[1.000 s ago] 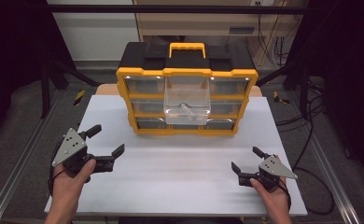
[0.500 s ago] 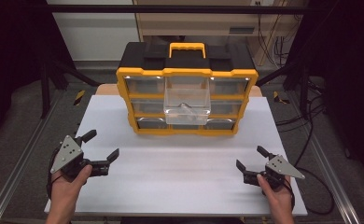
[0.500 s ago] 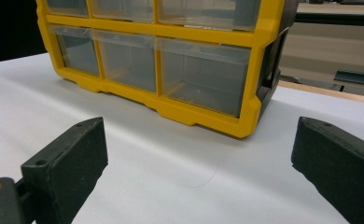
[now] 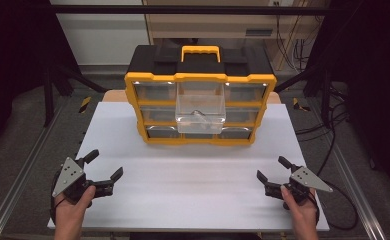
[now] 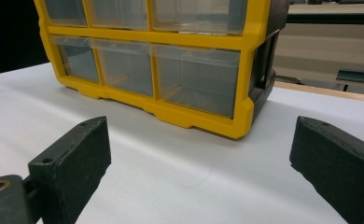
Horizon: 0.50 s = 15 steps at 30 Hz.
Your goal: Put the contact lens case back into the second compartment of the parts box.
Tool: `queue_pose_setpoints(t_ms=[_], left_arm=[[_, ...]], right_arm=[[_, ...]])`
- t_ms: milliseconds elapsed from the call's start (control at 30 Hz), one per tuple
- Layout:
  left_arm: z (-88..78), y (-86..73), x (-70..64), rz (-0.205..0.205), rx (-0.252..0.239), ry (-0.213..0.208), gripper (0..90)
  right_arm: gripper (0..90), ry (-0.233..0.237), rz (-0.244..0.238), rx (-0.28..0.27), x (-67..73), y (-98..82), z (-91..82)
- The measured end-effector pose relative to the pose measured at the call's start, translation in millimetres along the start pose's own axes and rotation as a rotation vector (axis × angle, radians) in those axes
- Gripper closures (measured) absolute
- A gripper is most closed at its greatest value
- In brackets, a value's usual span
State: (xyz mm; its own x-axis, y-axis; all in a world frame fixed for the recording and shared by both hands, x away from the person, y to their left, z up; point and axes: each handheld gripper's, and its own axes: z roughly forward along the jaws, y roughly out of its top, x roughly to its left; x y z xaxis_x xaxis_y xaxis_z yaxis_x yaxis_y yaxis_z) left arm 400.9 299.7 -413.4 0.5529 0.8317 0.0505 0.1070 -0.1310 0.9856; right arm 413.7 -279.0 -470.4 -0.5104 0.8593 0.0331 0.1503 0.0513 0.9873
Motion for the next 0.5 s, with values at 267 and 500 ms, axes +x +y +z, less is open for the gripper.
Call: queue_pose_setpoints(t_ms=[267, 500], left_arm=[[-2.4, -20.5, 2.1, -0.023, -0.018, 0.002, 1.5], [3.9, -41.9, -3.6, -0.061, -0.028, -0.010, 1.2]], right_arm=[[6.0, 0.008, -0.007, -0.006, -0.2, -0.6, -1.2], [5.9, 0.034, -0.015, -0.005, 2.1, -1.2, 0.2]])
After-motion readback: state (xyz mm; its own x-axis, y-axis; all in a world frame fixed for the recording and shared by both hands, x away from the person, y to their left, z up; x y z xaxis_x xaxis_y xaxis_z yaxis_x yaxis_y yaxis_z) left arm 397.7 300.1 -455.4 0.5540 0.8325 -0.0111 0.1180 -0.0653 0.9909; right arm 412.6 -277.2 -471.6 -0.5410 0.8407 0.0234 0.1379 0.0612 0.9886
